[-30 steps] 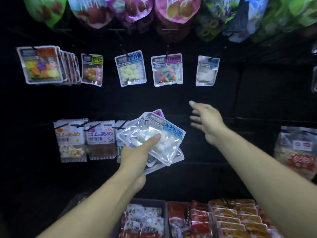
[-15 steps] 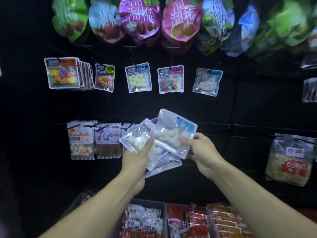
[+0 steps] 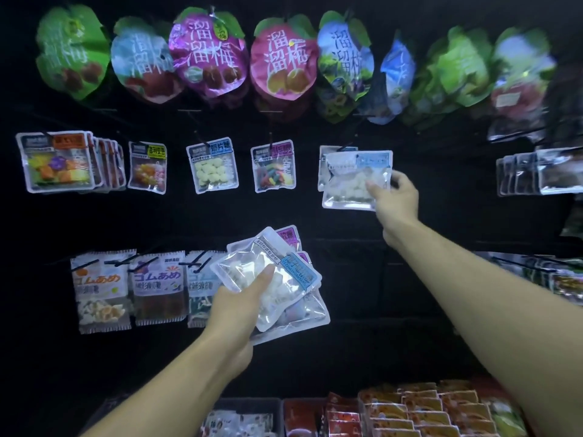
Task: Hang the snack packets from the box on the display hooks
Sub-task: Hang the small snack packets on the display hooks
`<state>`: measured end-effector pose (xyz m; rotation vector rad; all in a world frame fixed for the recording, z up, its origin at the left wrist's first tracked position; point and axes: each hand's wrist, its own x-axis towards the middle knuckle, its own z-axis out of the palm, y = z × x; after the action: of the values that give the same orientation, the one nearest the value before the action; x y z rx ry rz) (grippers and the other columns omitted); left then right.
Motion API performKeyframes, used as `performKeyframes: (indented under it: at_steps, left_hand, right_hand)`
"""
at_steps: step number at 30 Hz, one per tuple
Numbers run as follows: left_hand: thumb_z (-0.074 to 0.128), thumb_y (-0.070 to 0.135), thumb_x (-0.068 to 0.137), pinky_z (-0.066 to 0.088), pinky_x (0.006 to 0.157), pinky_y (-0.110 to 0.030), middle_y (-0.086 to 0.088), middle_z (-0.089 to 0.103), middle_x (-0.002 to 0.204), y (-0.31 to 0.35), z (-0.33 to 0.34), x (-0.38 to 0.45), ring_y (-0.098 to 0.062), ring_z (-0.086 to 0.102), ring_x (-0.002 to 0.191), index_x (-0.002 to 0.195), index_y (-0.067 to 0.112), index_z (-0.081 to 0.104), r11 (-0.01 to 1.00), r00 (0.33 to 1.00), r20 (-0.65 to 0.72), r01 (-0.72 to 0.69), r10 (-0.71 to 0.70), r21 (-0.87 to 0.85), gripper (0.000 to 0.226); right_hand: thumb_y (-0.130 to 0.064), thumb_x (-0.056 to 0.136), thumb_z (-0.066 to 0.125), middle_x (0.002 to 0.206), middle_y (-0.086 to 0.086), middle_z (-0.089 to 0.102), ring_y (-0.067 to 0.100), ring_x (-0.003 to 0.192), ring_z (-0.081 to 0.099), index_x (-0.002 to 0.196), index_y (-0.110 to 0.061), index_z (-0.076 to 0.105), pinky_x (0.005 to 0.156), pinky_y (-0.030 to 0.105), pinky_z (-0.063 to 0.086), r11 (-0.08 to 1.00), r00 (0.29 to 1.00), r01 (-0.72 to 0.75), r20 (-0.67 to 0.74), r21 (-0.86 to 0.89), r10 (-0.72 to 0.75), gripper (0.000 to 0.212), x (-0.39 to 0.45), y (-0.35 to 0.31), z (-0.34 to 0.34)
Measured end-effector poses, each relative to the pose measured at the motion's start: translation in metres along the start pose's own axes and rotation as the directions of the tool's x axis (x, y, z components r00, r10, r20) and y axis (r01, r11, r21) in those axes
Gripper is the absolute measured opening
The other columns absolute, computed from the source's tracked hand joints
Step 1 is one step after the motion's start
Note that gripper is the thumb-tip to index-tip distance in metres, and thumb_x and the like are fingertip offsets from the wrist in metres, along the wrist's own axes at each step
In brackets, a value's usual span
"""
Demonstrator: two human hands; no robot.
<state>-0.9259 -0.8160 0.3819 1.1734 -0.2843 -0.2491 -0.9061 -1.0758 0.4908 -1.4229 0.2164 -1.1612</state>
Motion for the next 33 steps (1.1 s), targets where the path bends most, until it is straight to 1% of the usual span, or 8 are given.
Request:
performKeyframes:
  at_steps: [3, 6, 8, 13, 15, 20, 30, 33]
  left_hand:
    - [0.075, 0.033, 0.097, 0.063, 0.078, -0.036, -0.001, 0.084, 0.095, 0.003, 0.012, 0.005, -0.025, 0.082, 0.070, 0.116, 0.018, 0.074, 1.000, 0.999, 0.042, -0.024, 0.024, -0.010, 0.024]
    - [0.076, 0.033, 0.097, 0.063, 0.092, -0.048, -0.006, 0.084, 0.102, 0.003, 0.019, 0.012, -0.034, 0.082, 0.084, 0.120, 0.018, 0.075, 1.000, 0.999, 0.040, -0.027, 0.027, -0.016, 0.027]
    - [0.075, 0.032, 0.097, 0.063, 0.091, -0.048, -0.007, 0.084, 0.103, 0.001, 0.020, 0.016, -0.036, 0.082, 0.087, 0.120, 0.018, 0.075, 0.999, 0.999, 0.042, -0.031, 0.032, -0.022, 0.027]
    - [0.074, 0.030, 0.097, 0.057, 0.068, -0.034, -0.002, 0.084, 0.093, -0.002, 0.019, 0.019, -0.022, 0.082, 0.070, 0.115, 0.018, 0.075, 0.998, 0.998, 0.039, -0.051, 0.052, -0.026, 0.022]
    - [0.073, 0.028, 0.097, 0.058, 0.067, -0.034, -0.002, 0.084, 0.093, -0.002, 0.020, 0.020, -0.022, 0.081, 0.069, 0.115, 0.017, 0.076, 0.998, 0.998, 0.035, -0.044, 0.045, -0.033, 0.021]
    - [0.073, 0.027, 0.098, 0.058, 0.046, -0.024, -0.004, 0.084, 0.095, -0.005, 0.020, 0.024, -0.023, 0.081, 0.068, 0.116, 0.017, 0.076, 0.998, 0.999, 0.028, -0.022, 0.024, -0.067, 0.021]
    - [0.073, 0.028, 0.097, 0.062, 0.050, -0.027, -0.006, 0.084, 0.094, -0.006, 0.023, 0.023, -0.026, 0.081, 0.067, 0.117, 0.016, 0.075, 0.997, 0.999, 0.028, 0.020, -0.018, -0.073, 0.023]
    - [0.072, 0.027, 0.098, 0.061, 0.049, -0.026, -0.005, 0.084, 0.093, -0.006, 0.021, 0.024, -0.025, 0.081, 0.066, 0.116, 0.016, 0.076, 0.997, 0.999, 0.027, 0.020, -0.018, -0.071, 0.021]
  right_hand:
    - [-0.009, 0.096, 0.073, 0.102, -0.006, 0.074, 0.009, 0.091, 0.072, 0.117, -0.023, 0.064, 0.086, 0.028, 0.060, 0.998, 0.999, 0.035, -0.037, 0.052, -0.033, 0.026, 0.032, -0.008, 0.009]
    - [-0.011, 0.096, 0.073, 0.102, -0.007, 0.073, 0.011, 0.094, 0.073, 0.121, -0.020, 0.067, 0.084, 0.026, 0.059, 0.997, 0.997, 0.045, -0.068, 0.062, -0.041, 0.027, 0.055, -0.009, 0.016]
    - [-0.013, 0.097, 0.073, 0.108, -0.004, 0.074, 0.013, 0.097, 0.073, 0.124, -0.018, 0.069, 0.082, 0.025, 0.057, 0.998, 0.996, 0.037, -0.084, 0.052, -0.032, 0.028, 0.064, -0.007, 0.020]
    - [-0.017, 0.097, 0.073, 0.110, -0.002, 0.076, 0.014, 0.097, 0.072, 0.122, -0.017, 0.072, 0.073, 0.020, 0.054, 0.998, 0.996, 0.041, -0.079, 0.038, -0.038, 0.025, 0.073, -0.004, 0.029]
    - [-0.018, 0.098, 0.072, 0.108, -0.003, 0.076, 0.014, 0.097, 0.073, 0.120, -0.018, 0.073, 0.069, 0.019, 0.052, 0.999, 0.998, 0.033, -0.056, 0.031, -0.031, 0.022, 0.075, -0.002, 0.031]
    - [-0.018, 0.103, 0.064, 0.107, -0.006, 0.076, 0.007, 0.090, 0.070, 0.119, -0.020, 0.073, 0.060, 0.013, 0.047, 0.999, 1.000, -0.001, -0.009, 0.037, 0.001, 0.019, 0.076, 0.006, 0.029]
    - [-0.018, 0.104, 0.061, 0.107, -0.008, 0.076, 0.003, 0.087, 0.067, 0.121, -0.022, 0.075, 0.061, 0.010, 0.043, 0.999, 1.000, -0.009, -0.011, 0.036, 0.009, 0.023, 0.079, 0.011, 0.028]
    - [-0.016, 0.103, 0.062, 0.103, -0.009, 0.077, 0.008, 0.090, 0.072, 0.118, -0.024, 0.075, 0.065, 0.016, 0.053, 1.000, 1.000, -0.012, -0.005, 0.007, 0.012, 0.022, 0.081, 0.015, 0.029]
